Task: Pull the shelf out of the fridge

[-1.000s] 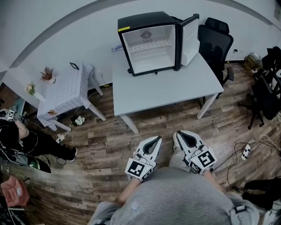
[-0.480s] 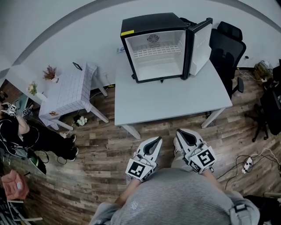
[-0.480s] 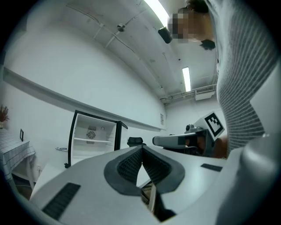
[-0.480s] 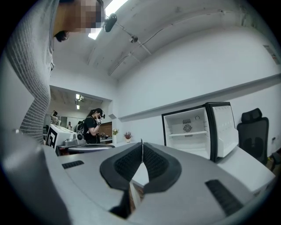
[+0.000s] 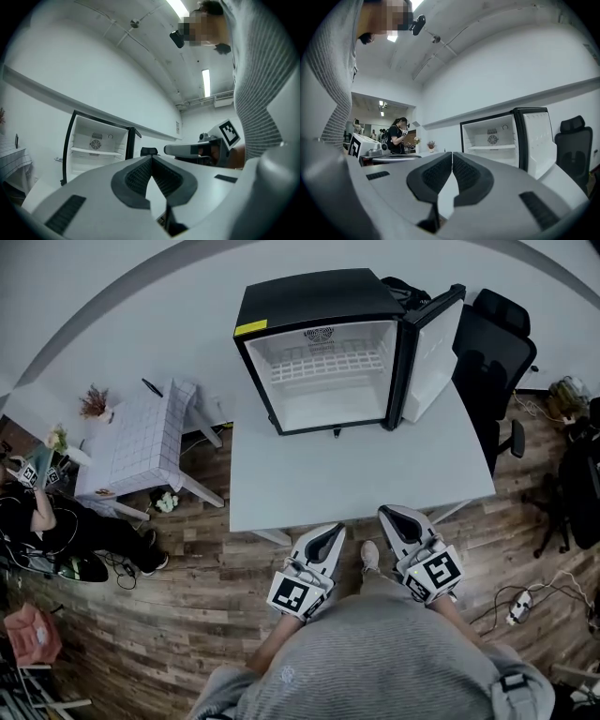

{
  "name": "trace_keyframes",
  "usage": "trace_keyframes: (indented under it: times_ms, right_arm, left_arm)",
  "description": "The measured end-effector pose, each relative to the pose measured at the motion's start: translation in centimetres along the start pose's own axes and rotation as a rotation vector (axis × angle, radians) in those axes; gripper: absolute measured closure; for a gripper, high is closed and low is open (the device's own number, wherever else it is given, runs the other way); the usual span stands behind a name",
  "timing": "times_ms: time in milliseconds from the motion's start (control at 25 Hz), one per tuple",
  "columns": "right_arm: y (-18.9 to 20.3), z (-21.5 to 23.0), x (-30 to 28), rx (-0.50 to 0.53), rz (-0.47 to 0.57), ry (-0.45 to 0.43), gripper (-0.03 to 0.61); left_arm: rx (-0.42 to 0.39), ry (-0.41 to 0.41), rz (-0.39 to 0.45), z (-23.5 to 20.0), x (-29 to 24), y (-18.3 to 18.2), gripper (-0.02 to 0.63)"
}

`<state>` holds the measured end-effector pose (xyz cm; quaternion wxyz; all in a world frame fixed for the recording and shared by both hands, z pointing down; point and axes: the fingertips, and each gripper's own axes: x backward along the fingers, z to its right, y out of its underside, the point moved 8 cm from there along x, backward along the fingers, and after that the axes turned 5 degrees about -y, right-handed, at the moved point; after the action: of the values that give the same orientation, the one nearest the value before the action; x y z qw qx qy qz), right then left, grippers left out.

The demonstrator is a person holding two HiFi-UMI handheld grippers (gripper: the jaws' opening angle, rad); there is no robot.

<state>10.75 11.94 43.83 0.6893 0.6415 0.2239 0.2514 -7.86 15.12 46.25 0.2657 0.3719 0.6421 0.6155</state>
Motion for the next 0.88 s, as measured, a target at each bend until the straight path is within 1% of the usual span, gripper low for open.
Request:
trace_keyframes:
  times_ms: [80,240,320,520,680,760,880]
  right_arm:
    - [-0.4,1.8,-0.7,0.001,0.001,-0.002,0.565]
    - [-1.2,5.3,-1.6,0.001,0.010,-0.004,0.565]
    - [-1.6,7.0,-2.2,0.006,0.019,-0.009,0.565]
    - [-2.2,10.8,-3.7,0.012,0.036,-0.027,0.565]
    - [-2.5,13.2,-5.3,0.014,0.036,-0.056,0.565]
    - [-2.5,14.2,-6.3,0.013,0.033,-0.080,0.565]
    - [-2.7,15.1,-7.6,0.016,0.028,-0.121,0.565]
  left_arm:
    - [-0.007,-0.001,0.008,-0.5,-2.0,-0.4,0.603]
    - [-0.015,-0.004,-0.005,-1.2,-5.5,-0.6,0.603]
    - [-0.021,-0.013,-0.020,-1.7,-7.0,-0.4,0.603]
    - [-0.035,-0.041,-0.017,-2.9,-10.5,-0.3,0.603]
    - [-0.042,-0.067,-0.028,-4.0,-12.7,0.0,0.603]
    - [-0.047,-0.081,-0.013,-4.5,-13.8,-0.3,0.603]
    - [-0.049,-0.108,-0.027,-5.4,-14.9,-0.2,0.603]
